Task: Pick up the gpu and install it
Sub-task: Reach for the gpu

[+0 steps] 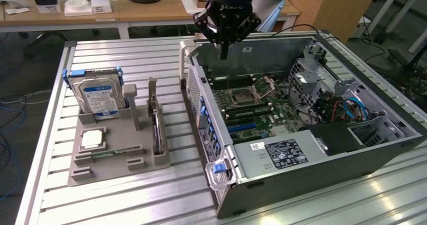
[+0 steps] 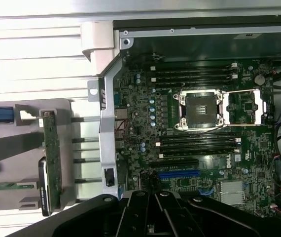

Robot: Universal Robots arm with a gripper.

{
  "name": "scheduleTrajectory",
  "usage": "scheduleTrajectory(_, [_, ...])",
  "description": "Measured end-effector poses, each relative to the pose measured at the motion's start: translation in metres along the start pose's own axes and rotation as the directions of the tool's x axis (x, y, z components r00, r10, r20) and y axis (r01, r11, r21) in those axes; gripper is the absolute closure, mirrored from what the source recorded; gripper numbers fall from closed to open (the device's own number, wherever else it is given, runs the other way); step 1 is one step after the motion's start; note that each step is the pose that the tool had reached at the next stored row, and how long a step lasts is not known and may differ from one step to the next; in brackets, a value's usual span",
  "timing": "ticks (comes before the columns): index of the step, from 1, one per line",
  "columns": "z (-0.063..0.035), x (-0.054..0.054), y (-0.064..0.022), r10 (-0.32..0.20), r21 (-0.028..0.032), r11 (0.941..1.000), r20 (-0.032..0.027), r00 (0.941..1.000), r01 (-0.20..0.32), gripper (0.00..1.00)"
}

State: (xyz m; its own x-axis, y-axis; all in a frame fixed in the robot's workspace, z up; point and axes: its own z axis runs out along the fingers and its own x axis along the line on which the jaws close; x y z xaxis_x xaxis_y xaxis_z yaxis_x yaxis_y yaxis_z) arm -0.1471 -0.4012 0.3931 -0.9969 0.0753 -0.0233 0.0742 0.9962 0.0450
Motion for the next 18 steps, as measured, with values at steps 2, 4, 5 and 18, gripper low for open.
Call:
scheduleTrajectory(2, [0.0000,0.0013,-0.0002,0.000,-0.0001,1.0000,0.0000,1.0000,0.000,0.89])
scheduleTrajectory(4, [0.0000,0.0026,-0.0004,0.000,0.0000,1.0000,-0.0001,1.0000,0.000,0.89])
scheduleTrajectory(5, [0.0000,0.0032,-0.0005,0.000,-0.0001,1.0000,0.0000,1.0000,0.000,0.89])
scheduleTrajectory(18, [-0.0001,0.0104,-0.0025,0.000,0.0000,1.0000,0.0000,1.0000,0.000,0.89])
